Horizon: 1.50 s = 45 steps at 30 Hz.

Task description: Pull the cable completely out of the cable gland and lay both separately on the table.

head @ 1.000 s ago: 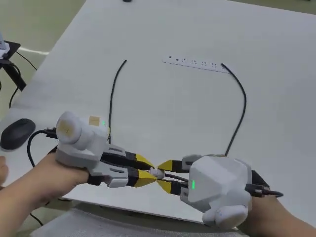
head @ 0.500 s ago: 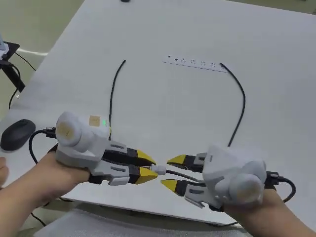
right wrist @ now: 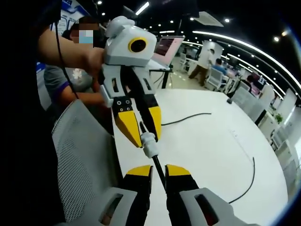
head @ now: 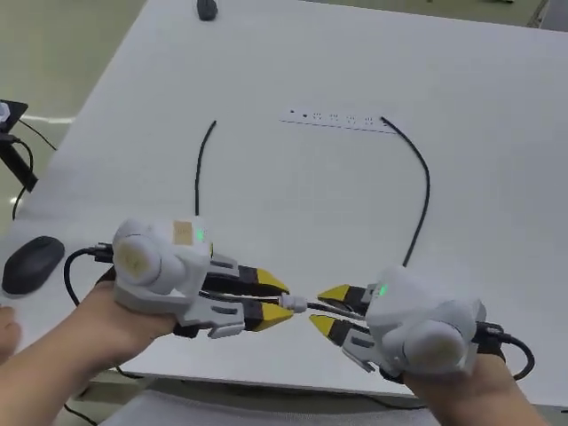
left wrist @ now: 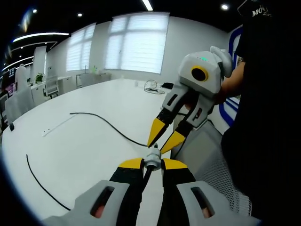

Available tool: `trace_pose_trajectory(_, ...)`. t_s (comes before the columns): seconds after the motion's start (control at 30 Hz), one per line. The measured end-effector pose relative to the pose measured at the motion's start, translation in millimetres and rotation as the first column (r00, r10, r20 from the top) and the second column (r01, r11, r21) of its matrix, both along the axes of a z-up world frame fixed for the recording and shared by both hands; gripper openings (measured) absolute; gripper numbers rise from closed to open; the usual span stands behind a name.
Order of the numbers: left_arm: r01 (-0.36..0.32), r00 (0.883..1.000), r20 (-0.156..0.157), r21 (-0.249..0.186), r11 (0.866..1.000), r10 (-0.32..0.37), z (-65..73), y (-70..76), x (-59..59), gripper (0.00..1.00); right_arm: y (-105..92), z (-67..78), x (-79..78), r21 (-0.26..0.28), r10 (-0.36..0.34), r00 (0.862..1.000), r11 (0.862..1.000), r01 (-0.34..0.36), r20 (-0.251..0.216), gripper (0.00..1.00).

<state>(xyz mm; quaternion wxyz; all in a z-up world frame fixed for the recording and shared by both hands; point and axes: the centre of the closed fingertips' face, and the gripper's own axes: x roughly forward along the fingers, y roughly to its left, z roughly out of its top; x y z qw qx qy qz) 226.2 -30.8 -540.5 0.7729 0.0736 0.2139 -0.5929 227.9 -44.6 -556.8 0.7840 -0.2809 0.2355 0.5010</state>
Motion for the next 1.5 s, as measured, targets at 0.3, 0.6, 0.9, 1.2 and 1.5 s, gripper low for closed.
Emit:
trace_pose_trajectory(0.3, 0.034, 0.999, 0.025, 0.009, 0.999, -0.034, 0.9, -5.8, 0.9, 0.15, 1.6, 1.3, -0.6, -0.030, -0.009, 0.999, 0.999, 0.010, 0.050, 0.01)
trace_pose_trajectory(0.6, 0.038, 0.999, 0.017, 0.006, 0.999, -0.038, 2.1, -10.7, -1.1, 0.15, -5.1, 1.2, 0.0, -0.016, -0.046, 0.998, 0.999, 0.047, 0.038, 0.00)
trace_pose_trajectory(0.9, 0.019, 1.000, 0.008, -0.005, 1.000, -0.019, 1.8, -8.4, 1.3, 0.15, -19.7, -4.6, 6.1, 0.007, -0.119, 0.993, 0.993, 0.119, 0.004, 0.00)
trace_pose_trajectory(1.2, 0.025, 1.000, 0.012, 0.007, 1.000, -0.025, 0.7, -8.5, 2.1, 0.15, -36.6, -16.1, 9.5, 0.012, -0.184, 0.982, 0.983, 0.184, -0.040, 0.00)
trace_pose_trajectory(1.5, 0.032, 1.000, 0.001, -0.003, 0.999, -0.032, -0.5, -9.2, 0.5, 0.15, -63.2, -36.5, 19.3, 0.003, -0.298, 0.947, 0.954, 0.301, -0.122, 0.00)
